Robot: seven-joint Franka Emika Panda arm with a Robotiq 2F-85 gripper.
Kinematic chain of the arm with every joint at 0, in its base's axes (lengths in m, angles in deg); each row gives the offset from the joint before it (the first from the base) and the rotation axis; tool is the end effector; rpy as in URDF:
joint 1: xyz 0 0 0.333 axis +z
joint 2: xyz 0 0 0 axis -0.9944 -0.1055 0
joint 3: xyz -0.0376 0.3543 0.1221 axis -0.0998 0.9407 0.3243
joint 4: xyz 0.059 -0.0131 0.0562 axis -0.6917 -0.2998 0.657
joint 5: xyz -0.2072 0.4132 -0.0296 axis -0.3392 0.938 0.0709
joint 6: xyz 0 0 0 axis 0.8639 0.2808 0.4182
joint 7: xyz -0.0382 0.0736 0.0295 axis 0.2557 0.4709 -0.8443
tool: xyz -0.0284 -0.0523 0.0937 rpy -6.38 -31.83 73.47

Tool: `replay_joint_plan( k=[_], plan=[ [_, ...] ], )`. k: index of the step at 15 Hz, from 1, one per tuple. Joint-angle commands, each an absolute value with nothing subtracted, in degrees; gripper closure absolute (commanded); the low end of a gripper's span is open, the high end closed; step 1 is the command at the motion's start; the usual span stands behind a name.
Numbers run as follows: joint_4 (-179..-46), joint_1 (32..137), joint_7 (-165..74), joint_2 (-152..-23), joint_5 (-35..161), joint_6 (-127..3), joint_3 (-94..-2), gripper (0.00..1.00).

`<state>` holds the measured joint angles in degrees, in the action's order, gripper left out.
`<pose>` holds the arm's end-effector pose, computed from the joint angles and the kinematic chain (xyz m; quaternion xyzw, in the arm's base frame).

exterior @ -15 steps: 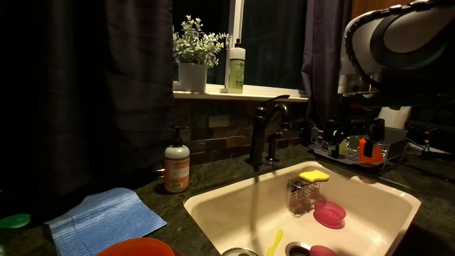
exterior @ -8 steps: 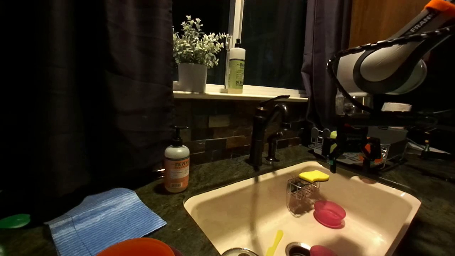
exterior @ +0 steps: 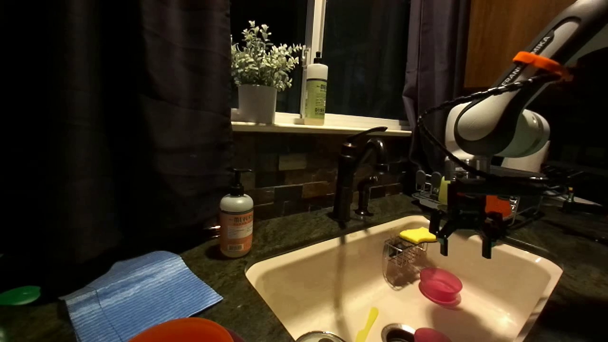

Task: Put the pink cup on the dishrack.

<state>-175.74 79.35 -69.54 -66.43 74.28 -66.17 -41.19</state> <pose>0.4075 -0.0124 0.2295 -0.9423 0.3158 0.1105 0.0144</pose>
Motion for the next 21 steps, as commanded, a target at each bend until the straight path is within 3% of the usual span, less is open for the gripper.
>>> replay_joint_plan(
  k=[1,10,21],
  plan=[
    [-172.0,81.0,-59.0,-73.7,82.8,-66.4,-43.4,0.0],
    [-170.5,81.0,-56.4,-77.0,84.3,-65.8,-43.7,0.0],
    [-163.2,79.7,-43.6,-90.8,93.4,-67.5,-41.8,0.0]
  ],
)
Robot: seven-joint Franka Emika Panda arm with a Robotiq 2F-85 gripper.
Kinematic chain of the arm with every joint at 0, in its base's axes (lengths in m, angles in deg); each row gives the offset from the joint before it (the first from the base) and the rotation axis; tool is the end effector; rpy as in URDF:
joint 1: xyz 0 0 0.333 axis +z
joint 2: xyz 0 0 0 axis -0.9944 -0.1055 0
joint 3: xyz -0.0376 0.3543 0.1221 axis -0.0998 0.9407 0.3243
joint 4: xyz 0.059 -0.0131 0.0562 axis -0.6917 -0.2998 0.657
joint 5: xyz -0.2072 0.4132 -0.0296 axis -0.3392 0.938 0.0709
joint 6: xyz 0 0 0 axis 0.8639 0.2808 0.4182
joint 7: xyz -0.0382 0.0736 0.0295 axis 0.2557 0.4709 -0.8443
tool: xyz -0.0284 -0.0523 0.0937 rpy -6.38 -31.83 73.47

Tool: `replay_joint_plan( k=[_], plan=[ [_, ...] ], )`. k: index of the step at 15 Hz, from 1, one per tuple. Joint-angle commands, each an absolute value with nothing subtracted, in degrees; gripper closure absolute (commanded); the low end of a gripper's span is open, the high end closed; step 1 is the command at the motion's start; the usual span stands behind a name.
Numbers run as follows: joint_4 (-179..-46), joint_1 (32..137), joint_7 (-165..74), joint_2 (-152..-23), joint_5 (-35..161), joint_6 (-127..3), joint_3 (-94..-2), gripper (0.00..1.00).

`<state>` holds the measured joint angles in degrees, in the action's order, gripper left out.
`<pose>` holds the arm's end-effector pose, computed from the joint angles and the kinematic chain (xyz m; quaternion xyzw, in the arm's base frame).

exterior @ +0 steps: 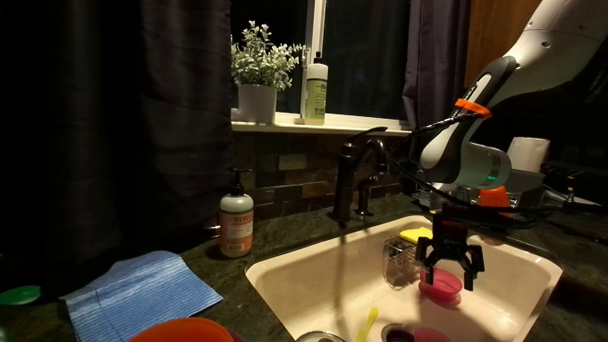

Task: Put the pink cup on the dishrack.

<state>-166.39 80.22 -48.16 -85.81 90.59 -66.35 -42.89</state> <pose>0.4421 -0.0172 0.1364 -0.9401 0.2644 0.1896 0.1013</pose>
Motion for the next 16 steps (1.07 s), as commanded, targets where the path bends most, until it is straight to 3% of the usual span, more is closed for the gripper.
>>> replay_joint_plan(
  k=[1,16],
  plan=[
    [-162.3,79.6,-42.7,-92.0,93.7,-67.3,-41.5,0.0],
    [-151.8,78.5,-39.9,-108.2,92.7,-66.4,-38.3,0.0]
  ],
)
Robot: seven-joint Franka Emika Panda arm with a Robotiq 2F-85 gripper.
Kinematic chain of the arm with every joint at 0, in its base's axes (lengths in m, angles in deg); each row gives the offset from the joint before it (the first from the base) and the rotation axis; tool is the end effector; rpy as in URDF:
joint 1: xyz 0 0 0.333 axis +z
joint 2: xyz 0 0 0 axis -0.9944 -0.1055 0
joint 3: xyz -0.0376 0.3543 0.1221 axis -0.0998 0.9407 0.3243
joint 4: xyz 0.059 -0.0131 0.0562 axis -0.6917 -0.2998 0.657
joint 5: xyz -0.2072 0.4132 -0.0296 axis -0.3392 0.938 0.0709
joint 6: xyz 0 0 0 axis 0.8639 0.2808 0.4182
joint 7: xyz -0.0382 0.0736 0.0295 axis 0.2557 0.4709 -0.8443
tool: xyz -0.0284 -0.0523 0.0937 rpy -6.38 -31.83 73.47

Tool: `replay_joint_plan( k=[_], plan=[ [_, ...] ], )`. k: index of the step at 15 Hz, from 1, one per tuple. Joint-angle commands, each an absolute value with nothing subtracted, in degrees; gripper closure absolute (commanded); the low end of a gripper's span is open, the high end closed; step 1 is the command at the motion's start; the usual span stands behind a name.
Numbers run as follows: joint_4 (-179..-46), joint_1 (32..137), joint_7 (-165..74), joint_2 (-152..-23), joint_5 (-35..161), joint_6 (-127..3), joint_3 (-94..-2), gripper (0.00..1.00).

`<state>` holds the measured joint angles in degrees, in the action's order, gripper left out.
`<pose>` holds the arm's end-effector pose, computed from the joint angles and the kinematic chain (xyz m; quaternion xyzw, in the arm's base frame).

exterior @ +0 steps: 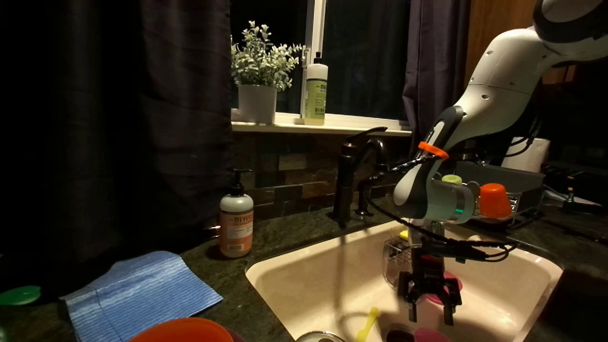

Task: Put the pink cup on the dishrack.

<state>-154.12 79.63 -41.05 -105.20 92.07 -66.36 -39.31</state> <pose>0.4781 0.0127 0.0309 -0.9403 0.1993 0.2469 0.1229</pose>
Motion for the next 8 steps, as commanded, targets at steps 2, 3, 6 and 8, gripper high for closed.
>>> replay_joint_plan(
  k=[2,3,6,8],
  plan=[
    [-151.0,78.5,-40.3,-109.5,92.7,-66.6,-38.1,0.0],
    [-150.5,78.4,-40.4,-110.3,92.9,-66.7,-38.0,0.0],
    [-149.5,78.0,-40.5,-112.0,93.6,-66.9,-37.3,0.0],
    [-148.7,77.7,-40.7,-113.1,93.9,-66.6,-36.8,0.0]
  ],
)
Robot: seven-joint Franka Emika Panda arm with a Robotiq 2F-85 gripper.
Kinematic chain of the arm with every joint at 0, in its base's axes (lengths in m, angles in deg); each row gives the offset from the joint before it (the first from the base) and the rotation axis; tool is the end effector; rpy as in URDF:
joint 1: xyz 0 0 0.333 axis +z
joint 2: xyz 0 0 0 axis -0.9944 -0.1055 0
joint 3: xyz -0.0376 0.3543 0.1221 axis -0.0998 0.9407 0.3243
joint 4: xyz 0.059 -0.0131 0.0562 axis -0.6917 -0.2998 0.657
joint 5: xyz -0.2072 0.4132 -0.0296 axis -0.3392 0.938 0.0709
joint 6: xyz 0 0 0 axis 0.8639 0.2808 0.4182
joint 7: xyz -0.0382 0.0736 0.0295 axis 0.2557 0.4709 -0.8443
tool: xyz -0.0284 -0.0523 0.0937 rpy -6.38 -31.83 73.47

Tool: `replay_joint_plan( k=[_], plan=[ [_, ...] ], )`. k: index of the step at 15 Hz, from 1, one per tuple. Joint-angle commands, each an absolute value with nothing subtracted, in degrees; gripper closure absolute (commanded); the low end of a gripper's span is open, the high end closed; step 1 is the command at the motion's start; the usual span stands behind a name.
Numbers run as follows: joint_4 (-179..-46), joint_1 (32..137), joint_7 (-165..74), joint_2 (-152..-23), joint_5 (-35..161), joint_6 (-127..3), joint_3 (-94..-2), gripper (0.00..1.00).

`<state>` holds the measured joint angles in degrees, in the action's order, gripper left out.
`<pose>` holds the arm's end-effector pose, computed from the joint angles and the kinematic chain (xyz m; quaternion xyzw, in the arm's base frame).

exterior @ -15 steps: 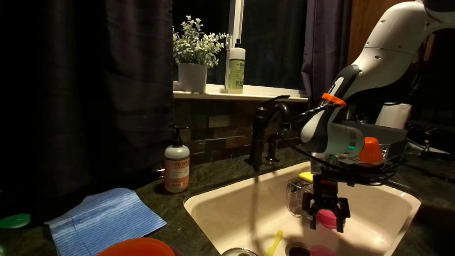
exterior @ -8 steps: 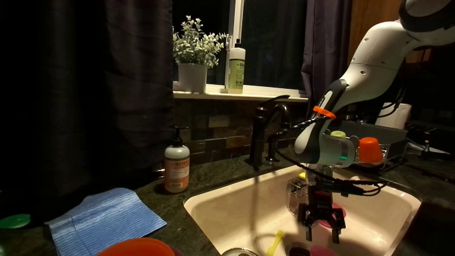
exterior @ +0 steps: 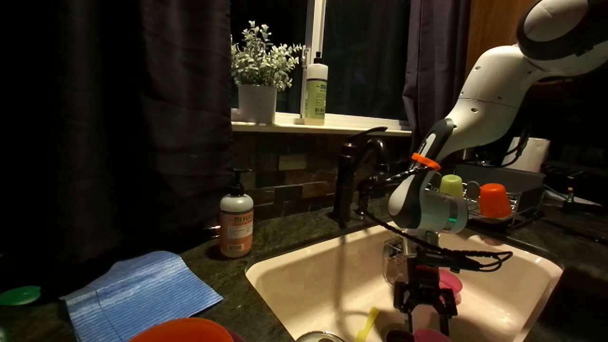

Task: Put the pink cup on the dishrack.

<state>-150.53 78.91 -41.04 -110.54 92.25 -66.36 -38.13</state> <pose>0.4847 0.0200 -0.0011 -0.9351 0.1998 0.2625 0.1297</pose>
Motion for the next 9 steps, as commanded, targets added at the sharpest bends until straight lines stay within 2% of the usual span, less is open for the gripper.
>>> replay_joint_plan(
  k=[1,9],
  plan=[
    [-148.3,77.5,-40.7,-113.6,94.0,-66.5,-36.6,0.0],
    [-145.7,76.3,-41.3,-117.2,95.3,-64.0,-35.1,0.0]
  ],
)
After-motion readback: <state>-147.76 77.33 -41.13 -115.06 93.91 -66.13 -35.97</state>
